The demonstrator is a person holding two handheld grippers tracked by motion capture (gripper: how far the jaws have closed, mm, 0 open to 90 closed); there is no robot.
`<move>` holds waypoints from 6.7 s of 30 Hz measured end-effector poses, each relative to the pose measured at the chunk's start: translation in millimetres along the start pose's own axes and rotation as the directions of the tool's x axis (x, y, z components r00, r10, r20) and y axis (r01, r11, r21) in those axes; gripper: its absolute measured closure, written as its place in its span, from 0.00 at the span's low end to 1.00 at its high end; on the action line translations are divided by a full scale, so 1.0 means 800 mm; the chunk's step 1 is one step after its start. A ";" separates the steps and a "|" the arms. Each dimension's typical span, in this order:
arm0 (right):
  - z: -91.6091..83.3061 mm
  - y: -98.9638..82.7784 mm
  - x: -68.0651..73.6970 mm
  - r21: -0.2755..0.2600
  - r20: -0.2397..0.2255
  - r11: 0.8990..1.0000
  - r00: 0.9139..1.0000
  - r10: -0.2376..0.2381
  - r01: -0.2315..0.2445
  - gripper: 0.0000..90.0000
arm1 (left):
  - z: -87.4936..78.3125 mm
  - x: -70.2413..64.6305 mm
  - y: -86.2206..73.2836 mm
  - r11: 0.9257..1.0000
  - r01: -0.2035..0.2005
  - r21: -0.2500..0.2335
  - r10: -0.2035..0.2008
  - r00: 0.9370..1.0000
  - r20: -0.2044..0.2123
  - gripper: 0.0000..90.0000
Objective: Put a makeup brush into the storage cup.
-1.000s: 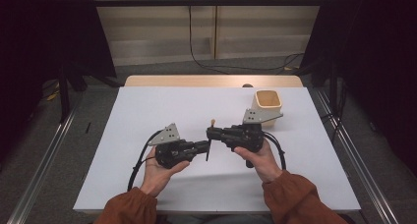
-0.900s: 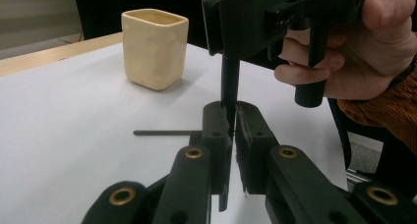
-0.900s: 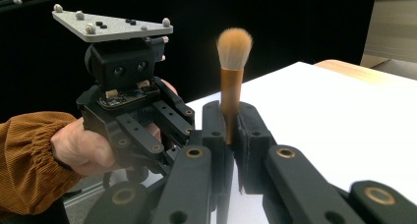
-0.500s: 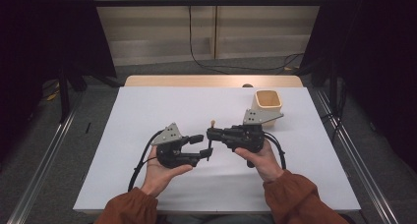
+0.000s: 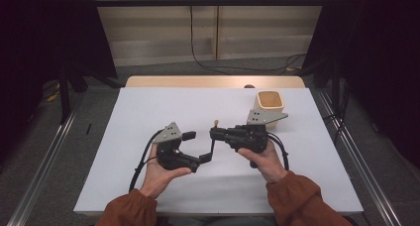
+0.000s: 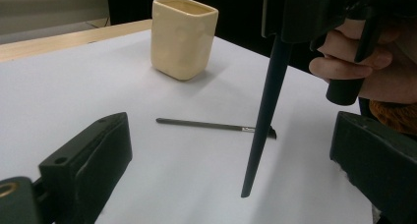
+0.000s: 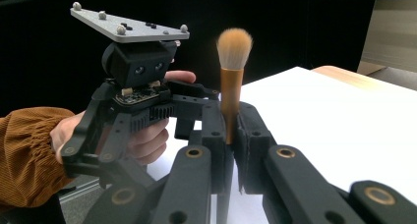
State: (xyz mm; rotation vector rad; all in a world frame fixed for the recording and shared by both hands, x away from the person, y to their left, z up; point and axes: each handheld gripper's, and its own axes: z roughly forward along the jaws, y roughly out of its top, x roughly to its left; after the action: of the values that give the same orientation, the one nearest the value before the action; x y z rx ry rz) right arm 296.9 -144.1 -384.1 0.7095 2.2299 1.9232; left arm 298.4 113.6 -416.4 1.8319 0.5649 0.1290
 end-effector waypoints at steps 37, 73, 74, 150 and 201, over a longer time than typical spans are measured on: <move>-0.056 -0.006 -0.013 0.006 0.122 1.000 0.993 -0.002 0.002 0.94 | -0.095 0.027 -0.023 0.993 0.040 -0.107 -0.067 0.961 -0.267 0.01; -0.139 0.022 -0.046 -0.044 0.278 0.999 0.961 0.010 0.003 0.94 | -0.155 0.020 -0.076 0.992 -0.008 -0.126 -0.038 0.933 -0.357 0.02; -0.140 0.024 -0.048 -0.044 0.281 0.999 0.960 0.007 0.005 0.94 | -0.156 0.020 -0.076 0.992 -0.008 -0.129 -0.039 0.932 -0.359 0.02; -0.140 0.114 -0.167 -0.038 0.524 0.999 0.852 0.012 0.009 0.94 | -0.160 0.011 -0.076 0.990 -0.021 -0.139 -0.030 0.935 -0.354 0.01; -0.131 0.046 -0.201 -0.022 0.573 0.998 0.817 0.063 -0.061 0.94 | -0.160 0.013 -0.076 0.992 -0.030 -0.126 -0.017 0.935 -0.353 0.01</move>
State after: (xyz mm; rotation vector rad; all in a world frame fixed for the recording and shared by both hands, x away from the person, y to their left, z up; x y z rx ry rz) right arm 409.2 -302.3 -363.5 1.1882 1.8340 1.4582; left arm 242.1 243.0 -431.2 1.6919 0.7825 0.4978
